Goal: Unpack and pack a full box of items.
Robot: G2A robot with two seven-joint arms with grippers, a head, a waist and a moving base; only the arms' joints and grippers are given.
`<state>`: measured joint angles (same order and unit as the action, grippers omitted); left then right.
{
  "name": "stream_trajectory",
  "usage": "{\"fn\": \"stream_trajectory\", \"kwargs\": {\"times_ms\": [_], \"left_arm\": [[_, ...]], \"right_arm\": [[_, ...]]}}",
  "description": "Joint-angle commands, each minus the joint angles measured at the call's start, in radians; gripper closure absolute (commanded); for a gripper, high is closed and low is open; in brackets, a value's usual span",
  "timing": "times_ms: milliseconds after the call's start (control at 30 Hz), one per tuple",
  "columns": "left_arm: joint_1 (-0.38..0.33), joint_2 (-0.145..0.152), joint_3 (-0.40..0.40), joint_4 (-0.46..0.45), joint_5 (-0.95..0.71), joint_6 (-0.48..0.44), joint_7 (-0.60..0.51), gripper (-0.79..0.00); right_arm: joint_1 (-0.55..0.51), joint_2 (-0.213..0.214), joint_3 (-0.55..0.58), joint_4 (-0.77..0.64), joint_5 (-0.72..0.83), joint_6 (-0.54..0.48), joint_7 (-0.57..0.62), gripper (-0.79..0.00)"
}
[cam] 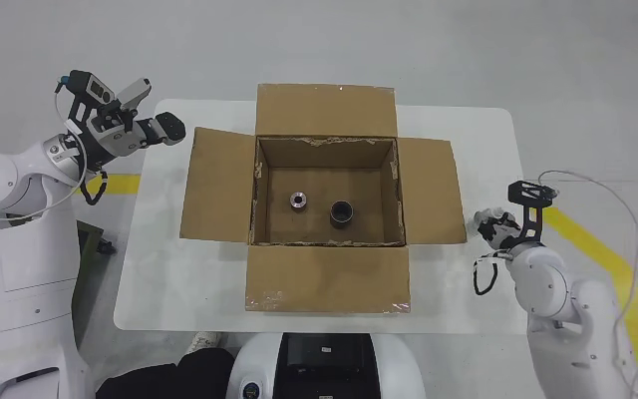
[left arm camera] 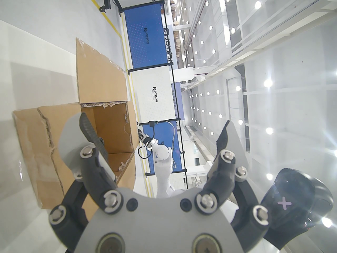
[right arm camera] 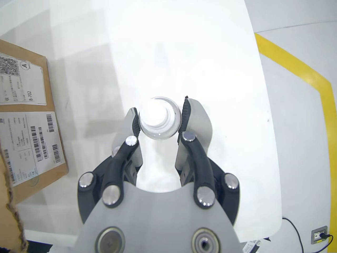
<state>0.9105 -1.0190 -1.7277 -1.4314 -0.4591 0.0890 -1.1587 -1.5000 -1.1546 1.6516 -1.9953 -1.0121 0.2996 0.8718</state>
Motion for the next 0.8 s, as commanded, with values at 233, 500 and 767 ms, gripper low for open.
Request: {"fn": "stream_trajectory", "kwargs": {"times_ms": [233,500,767], "left_arm": [[0.000,0.000,0.000,0.000,0.000,0.000,0.000,-0.785],[0.000,0.000,0.000,0.000,0.000,0.000,0.000,-0.785],[0.000,0.000,0.000,0.000,0.000,0.000,0.000,-0.785]], "right_arm": [[-0.037,-0.003,-0.016,-0.039,-0.006,0.019,0.005,-0.511],[-0.082,-0.004,0.007,-0.157,-0.046,0.066,0.019,-0.785],[-0.087,-0.002,0.038,-0.274,-0.100,0.081,0.065,-0.785]]}}
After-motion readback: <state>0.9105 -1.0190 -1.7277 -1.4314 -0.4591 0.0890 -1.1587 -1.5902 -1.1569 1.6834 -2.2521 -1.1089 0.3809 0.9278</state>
